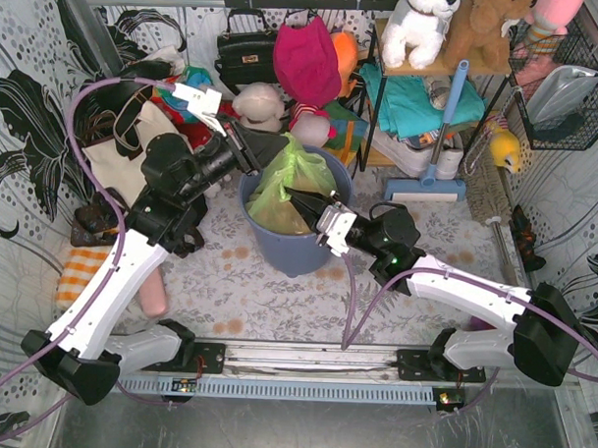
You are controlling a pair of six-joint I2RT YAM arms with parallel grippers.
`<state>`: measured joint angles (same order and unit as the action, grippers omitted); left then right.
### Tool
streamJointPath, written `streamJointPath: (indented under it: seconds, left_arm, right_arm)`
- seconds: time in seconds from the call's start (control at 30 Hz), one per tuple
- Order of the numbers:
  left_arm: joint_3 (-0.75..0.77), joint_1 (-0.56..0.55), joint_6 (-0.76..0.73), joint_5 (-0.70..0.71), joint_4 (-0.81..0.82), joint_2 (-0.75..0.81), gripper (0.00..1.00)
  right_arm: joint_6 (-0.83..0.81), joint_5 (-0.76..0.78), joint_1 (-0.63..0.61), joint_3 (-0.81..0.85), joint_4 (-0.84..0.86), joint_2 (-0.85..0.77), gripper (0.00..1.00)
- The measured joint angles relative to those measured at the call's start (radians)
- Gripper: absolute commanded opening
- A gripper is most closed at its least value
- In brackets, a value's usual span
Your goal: Tie the trash bag
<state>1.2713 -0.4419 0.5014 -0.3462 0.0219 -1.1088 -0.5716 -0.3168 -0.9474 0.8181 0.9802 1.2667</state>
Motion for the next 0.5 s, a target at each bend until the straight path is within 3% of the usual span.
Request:
streamJointPath:
  seconds: [0.1,0.23,0.5]
  left_arm:
    - [-0.028,0.000,-0.012,-0.002,0.000,0.006,0.59]
    - [-0.031,0.000,-0.021,0.031,-0.012,0.014,0.70]
    - [-0.026,0.000,-0.023,0.130,-0.057,0.013,0.76]
  right_arm:
    - [0.011,0.003,0.000,0.000,0.004,0.000,0.00]
    - [0.015,0.003,0.000,0.000,0.006,0.000,0.00]
    - [0.019,0.003,0.000,0.000,0.008,0.000,0.00]
